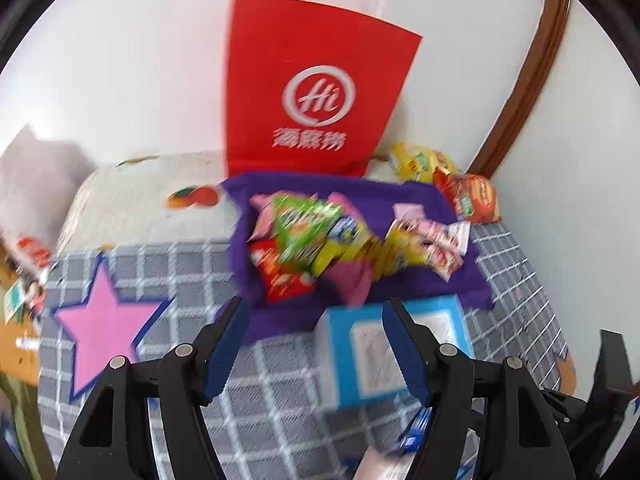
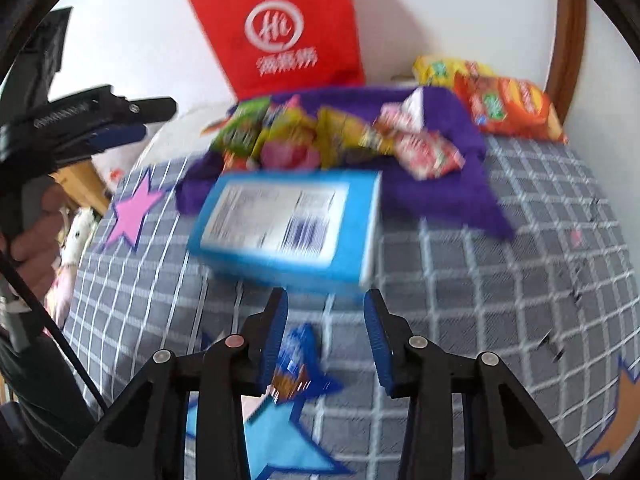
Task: Organize snacks
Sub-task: 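Grasp a blue snack bag with the right tool while the left tool moves to a pink candy packet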
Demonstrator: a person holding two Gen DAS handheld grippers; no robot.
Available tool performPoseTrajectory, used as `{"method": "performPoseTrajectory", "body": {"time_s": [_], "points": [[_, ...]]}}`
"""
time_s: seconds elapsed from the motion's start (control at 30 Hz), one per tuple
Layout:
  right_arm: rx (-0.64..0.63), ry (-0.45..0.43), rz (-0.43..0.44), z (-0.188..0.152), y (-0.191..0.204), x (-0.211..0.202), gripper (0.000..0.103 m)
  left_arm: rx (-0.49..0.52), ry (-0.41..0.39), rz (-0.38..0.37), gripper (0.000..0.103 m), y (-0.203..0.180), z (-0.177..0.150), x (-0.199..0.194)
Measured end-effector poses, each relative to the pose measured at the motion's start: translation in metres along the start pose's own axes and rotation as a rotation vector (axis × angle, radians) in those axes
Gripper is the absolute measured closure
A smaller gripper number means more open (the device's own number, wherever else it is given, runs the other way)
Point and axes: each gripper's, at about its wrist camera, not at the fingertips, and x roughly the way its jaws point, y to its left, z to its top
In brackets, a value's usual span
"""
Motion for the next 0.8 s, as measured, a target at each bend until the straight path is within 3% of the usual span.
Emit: {"method": "performPoseTrajectory", "body": {"time_s": [0.13,0.43,0.57,0.63,0.8], "points": [[-0.039,0.044,0.034,-0.024,0.015,0.013,0.062,-0.032,0.013,0.030,0.036,0.024,-0.032,-0.017],[-0.112,0.121,-0.069,-0.039,0.033,0.056,0.055,-0.098,0.068,0.066,0.036,0.066,-0.087,-0.031],[-0.162,0.075,-0.120,-0.047,0.040,0.057,0.053,-0.113,0.091,0.058,0.036,0.068,-0.103,-0.029],[-0.150,0.059,-0.123,-0.052,0.039,0.053,0.059,-0.103,0.101,0.047,0.036,0.062,-0.110,-0.027],[-0.095,0.022,-0.119,-0.062,0.017,0.037,0.061,-0.058,0.133,0.014,0.036,0.037,-0.128,-0.017]]}}
